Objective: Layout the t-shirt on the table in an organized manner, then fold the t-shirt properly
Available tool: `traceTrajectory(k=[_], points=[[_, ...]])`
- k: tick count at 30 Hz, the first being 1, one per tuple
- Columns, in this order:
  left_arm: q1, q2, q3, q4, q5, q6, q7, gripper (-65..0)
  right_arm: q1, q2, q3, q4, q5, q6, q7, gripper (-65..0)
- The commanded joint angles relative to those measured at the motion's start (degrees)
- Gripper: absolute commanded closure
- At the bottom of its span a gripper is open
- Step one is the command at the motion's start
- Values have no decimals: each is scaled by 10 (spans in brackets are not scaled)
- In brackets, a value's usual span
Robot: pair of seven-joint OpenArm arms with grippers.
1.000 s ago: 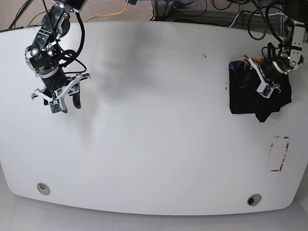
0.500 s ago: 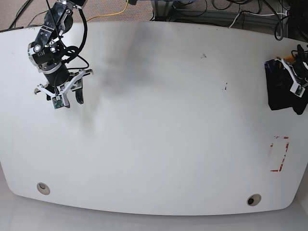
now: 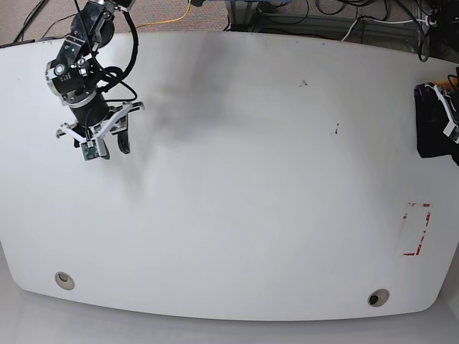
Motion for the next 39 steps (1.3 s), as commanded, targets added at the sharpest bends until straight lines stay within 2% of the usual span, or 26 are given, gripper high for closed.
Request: traceTrajectory(k=[1,9,12,17,19,20,26,29,31,37,39], points=[[-1,-15,-27,17,3,4,13,-119,4,6,0,13,5,-1,15,-254],[-2,-10,-67,119,-31,4,15,-119,21,6,-2,13,0,-1,18,-254],[-10,3,-68,158,-31,4,15,-119,32,6,-8,13,-1,-1,18,-254],[-42,61,-69,228,-15,4,15,-119,44,8,-24,11,-29,-1,26,-254],[-49,90,-69,251,-1,4,13,-119,44,6,-30,8,-54,-1,53,-254],[-52,108,-69,260,6,4,13,-119,42,5,-36,4,-69,-1,77,-254],[-53,217,-69,304,59,72,8,-118,12,-12,-64,-45,-152,-1,240,-254],[-36,276,-71,328,93,94,-18,-118,-14,-24,-66,-67,-178,-1,323,-254],[-13,304,-71,340,115,102,-44,-118,-34,-26,-64,-74,-179,-1,360,-254],[81,379,-88,379,140,125,-136,-117,-109,-27,-63,-67,-178,-11,394,-254],[114,392,-90,398,140,127,-141,-117,-136,-27,-63,-54,-169,-11,394,-254]])
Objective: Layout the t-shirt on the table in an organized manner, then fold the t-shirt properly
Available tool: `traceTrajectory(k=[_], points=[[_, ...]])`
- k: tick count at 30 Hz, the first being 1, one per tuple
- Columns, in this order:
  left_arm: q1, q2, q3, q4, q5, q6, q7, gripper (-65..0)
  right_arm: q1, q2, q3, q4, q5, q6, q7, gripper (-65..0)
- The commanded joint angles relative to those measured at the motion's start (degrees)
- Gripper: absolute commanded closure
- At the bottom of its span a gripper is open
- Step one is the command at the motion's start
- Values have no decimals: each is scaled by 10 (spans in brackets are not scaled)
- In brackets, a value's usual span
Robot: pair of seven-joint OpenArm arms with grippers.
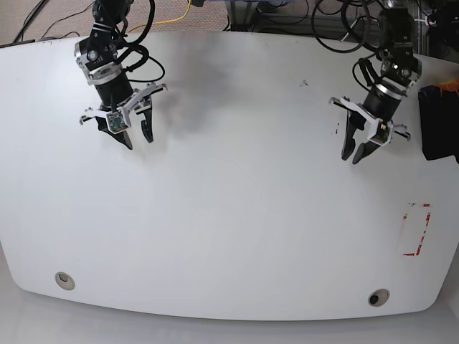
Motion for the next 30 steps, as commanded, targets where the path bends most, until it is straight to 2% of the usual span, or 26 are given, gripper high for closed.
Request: traceTrajectory(k=[1,9,16,20,26,30], points=[[51,10,-9,49,-5,8,-28,-117,-45,1,-1,37,29,2,22,-254],[222,40,-9,121,-5,11,-28,-117,-190,2,-1,83,158,6,23,-254],[363,64,-9,157,-5,11,-28,-117,-310,1,-6,103,208,8,25,-254],[435,62,-9,156,-5,11,-28,-117,-378,2,-6,100,238,8,25,-254],[503,63,-6,152,-4,11,-26,-117,-459,4,-7,97,251,9,24,-254],[509,62,8,109,-4,9,19,-118,-491,4,-7,69,250,13,21,-254]])
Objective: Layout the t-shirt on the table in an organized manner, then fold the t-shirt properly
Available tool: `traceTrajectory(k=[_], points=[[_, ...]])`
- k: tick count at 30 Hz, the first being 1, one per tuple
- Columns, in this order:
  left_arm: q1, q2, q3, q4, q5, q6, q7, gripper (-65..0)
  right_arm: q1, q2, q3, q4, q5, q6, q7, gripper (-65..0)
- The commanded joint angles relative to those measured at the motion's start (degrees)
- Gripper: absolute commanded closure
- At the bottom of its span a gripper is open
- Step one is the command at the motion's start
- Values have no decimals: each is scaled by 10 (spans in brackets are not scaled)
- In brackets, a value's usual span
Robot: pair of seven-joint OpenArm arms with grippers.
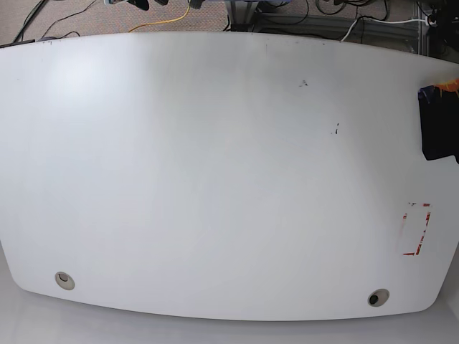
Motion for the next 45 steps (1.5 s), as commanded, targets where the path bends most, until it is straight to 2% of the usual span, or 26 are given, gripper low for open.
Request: traceTrajectory(k=[1,5,10,13,18,28,36,39,42,45], points=[[1,-3,14,-42,-2,-4,35,-118,-20,2,2,-21,4,7,8,-254],[-48,-21,19,-125,-2,-4,66,-118,-17,3,2,-82,-19,7,8,-254],[-111,-25,27,-241,-2,-2,68,-118,35,4,-14,-179,-86,7,11,-254],[-155,-25,29,-310,-2,-4,68,-118,73,16,-17,-239,-116,7,13,-254],[-223,-26,55,-415,-2,-1,68,-118,143,27,-18,-353,-125,7,38,-254],[-386,-30,63,-656,-1,-1,67,-118,294,74,-19,-601,-132,7,63,-254],[-495,-41,64,-828,-1,2,45,-119,374,75,-16,-727,-207,7,122,-254],[-517,-41,65,-864,-1,31,25,-119,397,75,-15,-760,-219,7,124,-254],[-541,-42,90,-900,4,82,12,-119,414,75,-17,-784,-222,7,125,-254],[-561,-42,119,-931,15,124,3,-121,428,75,-17,-799,-222,-6,125,-254]])
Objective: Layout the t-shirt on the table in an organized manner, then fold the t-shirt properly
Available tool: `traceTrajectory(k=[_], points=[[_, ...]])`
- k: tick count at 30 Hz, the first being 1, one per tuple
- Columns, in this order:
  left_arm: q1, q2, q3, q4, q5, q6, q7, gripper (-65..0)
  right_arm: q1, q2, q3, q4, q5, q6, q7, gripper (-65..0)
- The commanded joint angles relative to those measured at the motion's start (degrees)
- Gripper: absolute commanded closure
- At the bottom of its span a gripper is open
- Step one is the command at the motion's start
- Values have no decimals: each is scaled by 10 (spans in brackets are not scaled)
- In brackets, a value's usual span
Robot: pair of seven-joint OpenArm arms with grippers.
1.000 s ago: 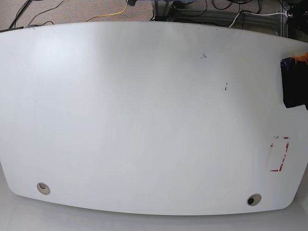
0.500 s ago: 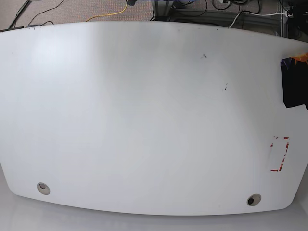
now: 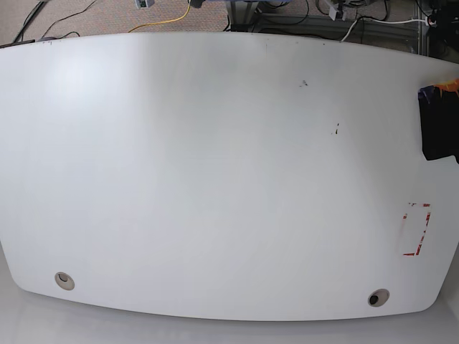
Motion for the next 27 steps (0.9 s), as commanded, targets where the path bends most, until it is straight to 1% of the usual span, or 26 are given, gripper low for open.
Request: traceTrajectory(k=[1,3,10,12,16,19,27], points=[[-9,-4,24,-32,11,30,-10,-121,4,5,1,-16,1,-7,6,-254],[-19,-1,35,-52,11,47,-10,-121,16,5,1,-32,1,-10,5,-254],[-46,8,39,-76,14,80,-3,-121,53,4,1,-83,1,-11,4,-254],[-51,10,39,-81,14,83,0,-125,57,4,1,-90,1,-18,4,-254],[-63,12,39,-90,14,84,7,-174,60,4,1,-92,1,-43,4,-258],[-65,12,39,-92,14,85,7,-190,60,3,1,-92,1,-48,4,-260],[-67,12,39,-92,15,85,7,-190,66,3,1,-93,1,-49,4,-258]])
